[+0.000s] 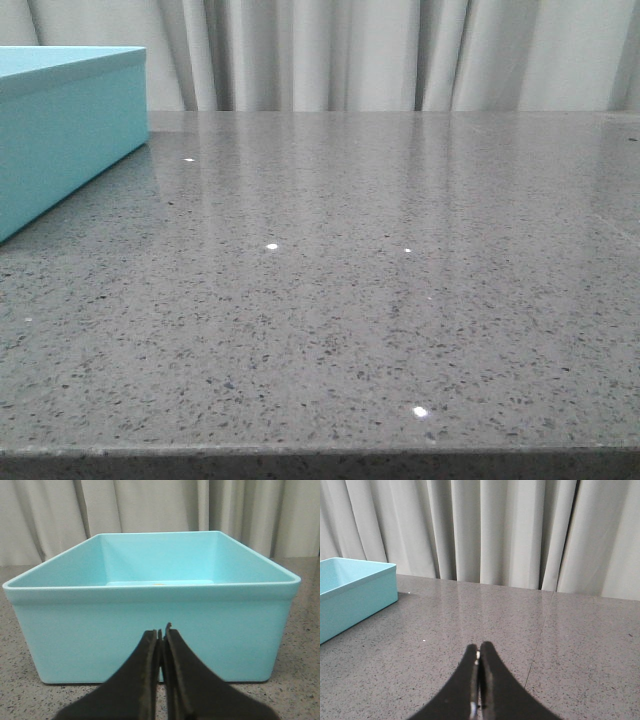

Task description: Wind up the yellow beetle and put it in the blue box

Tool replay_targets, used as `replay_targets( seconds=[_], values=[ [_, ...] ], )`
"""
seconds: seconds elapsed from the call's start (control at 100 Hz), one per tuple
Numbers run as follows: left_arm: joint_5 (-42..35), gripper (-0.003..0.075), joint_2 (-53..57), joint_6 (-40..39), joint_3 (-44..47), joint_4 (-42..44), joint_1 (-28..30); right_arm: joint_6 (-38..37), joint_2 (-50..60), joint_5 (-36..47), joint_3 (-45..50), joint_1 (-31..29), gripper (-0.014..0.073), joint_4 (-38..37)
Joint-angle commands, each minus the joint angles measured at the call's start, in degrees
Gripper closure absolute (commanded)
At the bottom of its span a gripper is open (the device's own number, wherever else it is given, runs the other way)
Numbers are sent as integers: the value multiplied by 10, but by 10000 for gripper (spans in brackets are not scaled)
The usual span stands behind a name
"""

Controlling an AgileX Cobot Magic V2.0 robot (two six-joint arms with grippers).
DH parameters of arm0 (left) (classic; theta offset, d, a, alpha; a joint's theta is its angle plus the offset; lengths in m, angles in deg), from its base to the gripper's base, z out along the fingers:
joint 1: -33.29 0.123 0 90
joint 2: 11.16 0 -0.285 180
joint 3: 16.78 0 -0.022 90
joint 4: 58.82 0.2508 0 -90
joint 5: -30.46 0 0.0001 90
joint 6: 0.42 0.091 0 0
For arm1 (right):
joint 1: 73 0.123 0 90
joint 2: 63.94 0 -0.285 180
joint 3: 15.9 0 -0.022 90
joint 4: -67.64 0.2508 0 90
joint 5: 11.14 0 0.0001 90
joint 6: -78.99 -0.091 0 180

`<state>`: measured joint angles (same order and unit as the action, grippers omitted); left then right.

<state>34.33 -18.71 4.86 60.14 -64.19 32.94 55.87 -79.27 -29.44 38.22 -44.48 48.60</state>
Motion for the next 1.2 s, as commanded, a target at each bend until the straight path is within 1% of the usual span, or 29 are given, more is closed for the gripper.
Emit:
replay_targets(
  seconds=[0.0, 0.07, 0.15, 0.22, 0.29, 0.39, 0.57, 0.69, 0.8, 0.84, 0.96, 1.19],
  values=[
    [-45, 741, 18, -5, 26, -5, 0, 17, -12, 65, -7, -9, 662, -3],
    [-45, 741, 18, -5, 26, -5, 0, 71, -16, 116, 10, -27, 662, 42],
    [-45, 741, 18, -5, 26, -5, 0, 140, -18, 183, 38, -63, 662, 118],
    [-45, 741, 18, -5, 26, -5, 0, 165, -18, 238, 68, -98, 662, 170],
    [-45, 741, 18, -5, 26, -5, 0, 165, -18, 272, 97, -135, 662, 175],
    [-45, 741, 18, -5, 26, -5, 0, 165, -13, 264, 125, -181, 662, 173],
    [-45, 741, 18, -5, 26, -5, 0, 165, 13, 267, 180, -245, 662, 156],
    [-45, 741, 18, -5, 26, -5, 0, 165, 34, 268, 211, -275, 662, 156],
    [-45, 741, 18, -5, 26, -5, 0, 161, 56, 268, 236, -285, 662, 157],
    [-45, 741, 18, -5, 26, -5, 0, 159, 64, 247, 235, -285, 662, 157],
    [-45, 741, 18, -5, 26, -5, 0, 159, 94, 222, 235, -285, 662, 156],
    [-45, 741, 18, -5, 26, -5, 0, 159, 93, 214, 236, -285, 662, 156]
  ],
)
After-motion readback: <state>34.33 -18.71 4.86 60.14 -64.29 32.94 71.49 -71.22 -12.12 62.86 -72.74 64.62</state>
